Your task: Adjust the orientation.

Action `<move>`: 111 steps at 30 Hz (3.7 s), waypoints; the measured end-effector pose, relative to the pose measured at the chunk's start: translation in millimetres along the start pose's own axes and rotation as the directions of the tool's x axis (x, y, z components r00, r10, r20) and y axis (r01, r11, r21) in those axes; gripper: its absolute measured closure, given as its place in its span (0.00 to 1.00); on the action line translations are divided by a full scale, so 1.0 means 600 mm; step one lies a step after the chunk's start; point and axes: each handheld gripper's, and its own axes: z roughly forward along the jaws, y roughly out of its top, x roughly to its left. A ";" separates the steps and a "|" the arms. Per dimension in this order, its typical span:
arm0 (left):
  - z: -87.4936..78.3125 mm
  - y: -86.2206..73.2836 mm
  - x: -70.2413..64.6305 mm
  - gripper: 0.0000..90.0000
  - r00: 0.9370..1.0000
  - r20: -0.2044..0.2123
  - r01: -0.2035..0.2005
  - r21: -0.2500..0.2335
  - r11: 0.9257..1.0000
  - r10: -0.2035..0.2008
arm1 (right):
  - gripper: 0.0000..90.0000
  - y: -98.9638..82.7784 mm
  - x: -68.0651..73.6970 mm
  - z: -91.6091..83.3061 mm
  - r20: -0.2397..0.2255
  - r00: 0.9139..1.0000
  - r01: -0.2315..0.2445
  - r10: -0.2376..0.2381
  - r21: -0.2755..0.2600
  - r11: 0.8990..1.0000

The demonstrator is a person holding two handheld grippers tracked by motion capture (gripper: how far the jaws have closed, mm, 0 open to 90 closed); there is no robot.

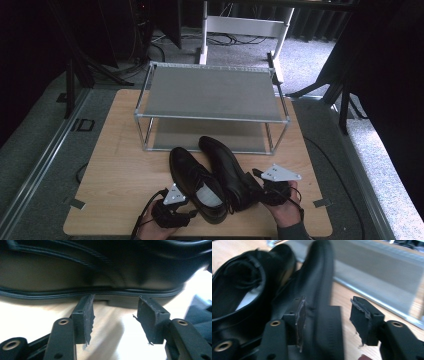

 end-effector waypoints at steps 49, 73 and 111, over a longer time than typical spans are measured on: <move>-0.008 -0.002 0.027 0.52 0.998 -0.042 0.052 -0.021 0.998 -0.053 | 0.59 0.013 -0.084 0.014 0.112 0.984 -0.148 0.142 0.048 0.988; -0.006 0.000 0.033 0.52 0.996 -0.065 0.060 -0.029 0.998 -0.062 | 0.75 0.010 -0.120 -0.028 0.085 0.978 -0.190 0.191 -0.027 0.981; 0.091 0.086 0.013 0.51 0.998 -0.011 -0.058 -0.013 0.998 0.058 | 0.71 -0.005 -0.137 0.027 0.093 0.983 -0.167 0.157 0.110 0.980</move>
